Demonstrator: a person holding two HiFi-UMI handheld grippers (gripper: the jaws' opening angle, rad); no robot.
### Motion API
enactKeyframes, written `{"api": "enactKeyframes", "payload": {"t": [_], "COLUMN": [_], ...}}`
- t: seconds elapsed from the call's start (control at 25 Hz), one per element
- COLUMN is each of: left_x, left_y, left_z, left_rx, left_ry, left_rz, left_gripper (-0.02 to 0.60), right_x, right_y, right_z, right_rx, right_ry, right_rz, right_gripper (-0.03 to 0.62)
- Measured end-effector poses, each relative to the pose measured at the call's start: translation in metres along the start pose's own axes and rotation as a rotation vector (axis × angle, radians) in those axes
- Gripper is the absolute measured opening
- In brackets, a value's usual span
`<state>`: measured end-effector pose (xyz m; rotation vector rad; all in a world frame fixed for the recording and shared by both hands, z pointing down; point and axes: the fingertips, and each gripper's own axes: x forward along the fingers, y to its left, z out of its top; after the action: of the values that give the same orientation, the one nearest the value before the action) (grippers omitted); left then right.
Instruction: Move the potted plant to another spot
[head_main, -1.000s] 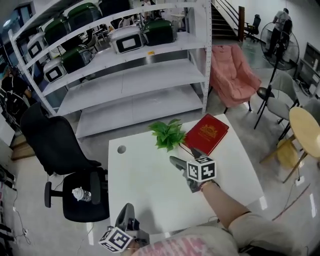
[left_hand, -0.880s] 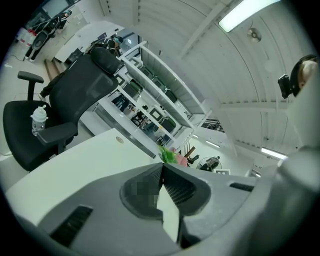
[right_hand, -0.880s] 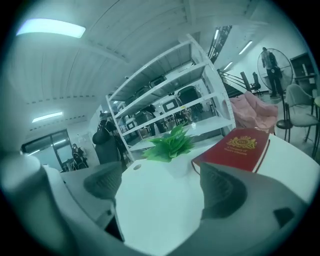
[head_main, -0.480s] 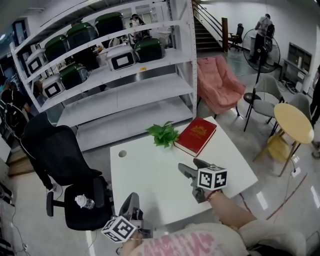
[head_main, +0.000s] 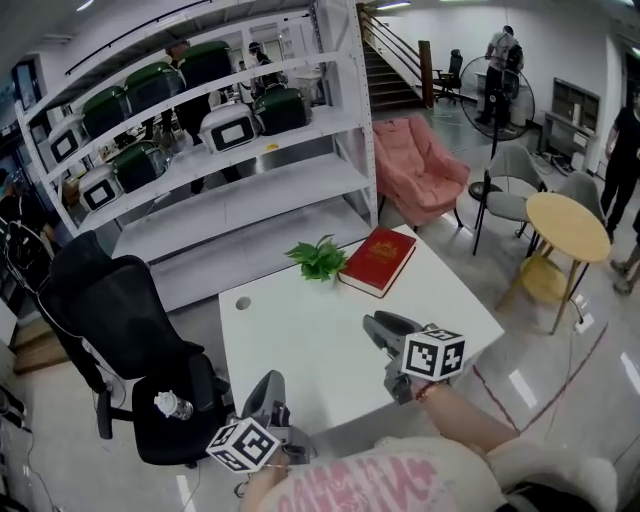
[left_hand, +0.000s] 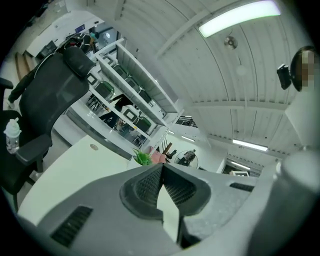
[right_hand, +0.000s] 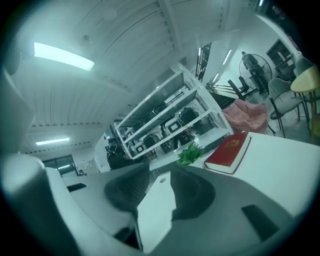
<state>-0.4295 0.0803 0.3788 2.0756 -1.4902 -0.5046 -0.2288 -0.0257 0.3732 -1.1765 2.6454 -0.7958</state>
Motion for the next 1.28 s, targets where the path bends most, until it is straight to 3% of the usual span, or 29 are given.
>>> {"api": "enactKeyframes", "payload": {"t": [0.32, 0.48, 0.76, 1.28], "left_x": [-0.027, -0.043, -0.067, -0.087], "left_y": [-0.018, -0.021, -0.017, -0.015], "left_z": [-0.010, -0.016, -0.029, -0.048], "left_rx": [0.030, 0.051, 0.061, 0.034], "left_ry": [0.028, 0.042, 0.075, 0.115], "left_rz": [-0.063, -0.072, -0.062, -0.054], "left_gripper": [0.002, 0.002, 0.003, 0.003], "right_x": [-0.040, -0.055, -0.070, -0.090], "right_y": [0.033, 0.044, 0.058, 0.054], "right_z": [-0.010, -0.027, -0.057, -0.076], "right_rx": [-0.005, -0.092, -0.241, -0.228], "right_ry": [-0.078, -0.052, 0.010, 0.042], "right_rz": [0.008, -0.032, -0.097, -0.161], "right_gripper": [0.042, 0.011, 0.008, 0.006]}}
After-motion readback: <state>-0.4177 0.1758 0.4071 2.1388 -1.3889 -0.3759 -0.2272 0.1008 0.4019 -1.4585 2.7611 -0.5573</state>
